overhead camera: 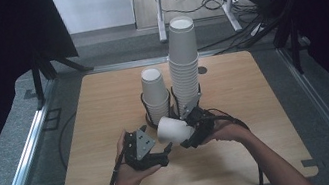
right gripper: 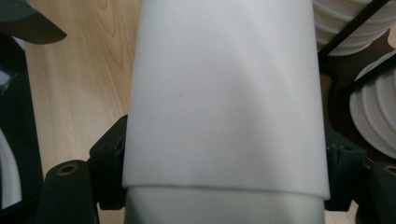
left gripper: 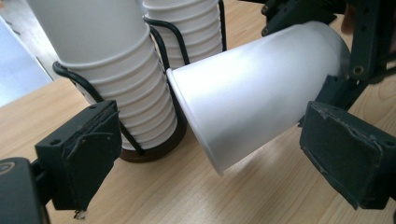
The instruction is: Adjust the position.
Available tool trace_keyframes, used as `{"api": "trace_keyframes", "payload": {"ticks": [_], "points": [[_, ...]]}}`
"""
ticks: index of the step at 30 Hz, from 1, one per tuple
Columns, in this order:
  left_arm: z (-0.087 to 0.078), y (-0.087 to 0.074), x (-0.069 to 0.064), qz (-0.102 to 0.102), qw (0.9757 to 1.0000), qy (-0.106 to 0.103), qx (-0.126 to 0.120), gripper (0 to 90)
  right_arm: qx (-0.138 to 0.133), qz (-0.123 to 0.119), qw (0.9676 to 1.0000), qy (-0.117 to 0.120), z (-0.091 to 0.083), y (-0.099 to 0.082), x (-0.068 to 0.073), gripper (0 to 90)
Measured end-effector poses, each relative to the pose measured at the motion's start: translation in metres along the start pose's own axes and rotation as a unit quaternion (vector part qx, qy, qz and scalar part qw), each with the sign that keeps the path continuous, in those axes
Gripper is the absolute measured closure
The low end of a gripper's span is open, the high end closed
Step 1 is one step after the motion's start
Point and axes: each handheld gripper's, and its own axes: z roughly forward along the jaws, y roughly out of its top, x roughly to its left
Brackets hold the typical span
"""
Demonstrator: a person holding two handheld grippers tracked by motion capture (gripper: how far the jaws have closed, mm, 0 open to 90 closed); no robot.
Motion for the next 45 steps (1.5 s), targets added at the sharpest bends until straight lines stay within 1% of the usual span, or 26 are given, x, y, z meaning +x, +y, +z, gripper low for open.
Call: {"api": "trace_keyframes", "payload": {"ticks": [1, 3, 4, 10, 13, 14, 17, 18, 19, 21, 22, 23, 24, 25, 26, 27, 28, 29, 30, 31, 32, 33, 35, 37, 44, 45], "points": [[0.001, 0.000, 0.000, -0.006, 1.0000, 0.001, -0.001, 6.2, -0.013, 0.008, 0.9999, -0.002, 0.002, -0.003, 0.000, 23.4], [0.001, -0.001, 0.002, -0.018, 0.9998, 0.004, 0.000, 6.5, -0.017, 0.010, 0.9998, -0.002, 0.003, -0.005, 0.001, 23.4], [0.000, -0.003, 0.004, -0.031, 0.9995, 0.005, 0.000, 6.7, -0.034, 0.016, 0.9993, -0.003, 0.003, -0.008, 0.002, 23.5], [-0.003, -0.006, 0.007, -0.055, 0.9984, -0.001, -0.016, 8.1, -0.071, 0.029, 0.9971, 0.001, 0.007, -0.015, 0.006, 23.5], [-0.003, -0.006, 0.006, -0.055, 0.9984, -0.005, -0.015, 8.1, -0.103, 0.036, 0.9941, -0.001, 0.011, -0.017, 0.008, 23.5], [-0.004, -0.007, 0.006, -0.054, 0.9984, -0.005, -0.015, 8.1, -0.130, 0.043, 0.9906, -0.002, 0.014, -0.019, 0.010, 23.5], [-0.005, -0.009, 0.007, -0.061, 0.9981, -0.006, -0.012, 8.1, -0.150, 0.052, 0.9873, -0.009, 0.018, -0.022, 0.013, 23.6], [-0.005, -0.010, 0.008, -0.064, 0.9979, -0.006, -0.012, 8.1, -0.150, 0.052, 0.9873, -0.009, 0.018, -0.022, 0.013, 23.6], [-0.005, -0.011, 0.008, -0.067, 0.9976, -0.006, -0.012, 8.1, -0.169, 0.065, 0.9835, -0.006, 0.022, -0.027, 0.014, 23.6], [-0.006, -0.014, 0.009, -0.074, 0.9972, -0.007, -0.010, 8.1, -0.184, 0.071, 0.9802, -0.011, 0.025, -0.032, 0.017, 23.5], [-0.006, -0.014, 0.009, -0.074, 0.9972, -0.007, -0.010, 8.1, -0.184, 0.071, 0.9802, -0.011, 0.025, -0.032, 0.017, 23.5], [-0.007, -0.015, 0.009, -0.076, 0.9971, -0.008, -0.009, 8.1, -0.192, 0.076, 0.9785, -0.013, 0.025, -0.034, 0.019, 23.5], [-0.007, -0.018, 0.008, -0.080, 0.9967, -0.010, -0.007, 8.1, -0.210, 0.081, 0.9741, -0.013, 0.025, -0.039, 0.024, 23.5], [-0.007, -0.018, 0.008, -0.080, 0.9967, -0.010, -0.007, 8.1, -0.210, 0.081, 0.9741, -0.013, 0.025, -0.039, 0.024, 23.5], [-0.007, -0.019, 0.009, -0.083, 0.9965, -0.013, -0.005, 8.1, -0.226, 0.085, 0.9703, -0.018, 0.025, -0.043, 0.030, 23.5], [-0.006, -0.020, 0.009, -0.087, 0.9961, -0.016, -0.004, 8.1, -0.226, 0.085, 0.9703, -0.018, 0.025, -0.043, 0.030, 23.5], [-0.004, -0.022, 0.009, -0.093, 0.9954, -0.023, -0.001, 8.1, -0.244, 0.091, 0.9653, -0.022, 0.026, -0.046, 0.036, 23.4], [-0.004, -0.022, 0.009, -0.093, 0.9954, -0.023, -0.001, 8.1, -0.244, 0.091, 0.9653, -0.022, 0.026, -0.046, 0.036, 23.4], [-0.002, -0.022, 0.009, -0.093, 0.9953, -0.026, 0.001, 8.1, -0.250, 0.095, 0.9632, -0.025, 0.026, -0.048, 0.038, 23.5], [-0.001, -0.022, 0.009, -0.093, 0.9953, -0.027, 0.003, 8.1, -0.260, 0.102, 0.9598, -0.026, 0.027, -0.049, 0.040, 23.5], [0.001, -0.022, 0.010, -0.092, 0.9954, -0.027, 0.005, 7.8, -0.279, 0.107, 0.9538, -0.027, 0.029, -0.051, 0.044, 23.5], [0.001, -0.022, 0.010, -0.093, 0.9952, -0.031, 0.005, 7.8, -0.279, 0.107, 0.9538, -0.027, 0.029, -0.051, 0.044, 23.5], [0.002, -0.022, 0.012, -0.095, 0.9949, -0.034, 0.005, 7.4, -0.291, 0.107, 0.9498, -0.041, 0.030, -0.052, 0.047, 23.5], [0.000, -0.022, 0.013, -0.097, 0.9948, -0.033, 0.002, 8.1, -0.291, 0.105, 0.9497, -0.048, 0.030, -0.052, 0.048, 23.4], [-0.010, -0.025, 0.015, -0.106, 0.9932, -0.049, -0.001, 8.0, -0.323, 0.105, 0.9385, -0.062, 0.031, -0.055, 0.055, 23.5], [-0.010, -0.025, 0.015, -0.106, 0.9932, -0.049, -0.001, 8.0, -0.323, 0.105, 0.9385, -0.062, 0.031, -0.055, 0.055, 23.5]]}}
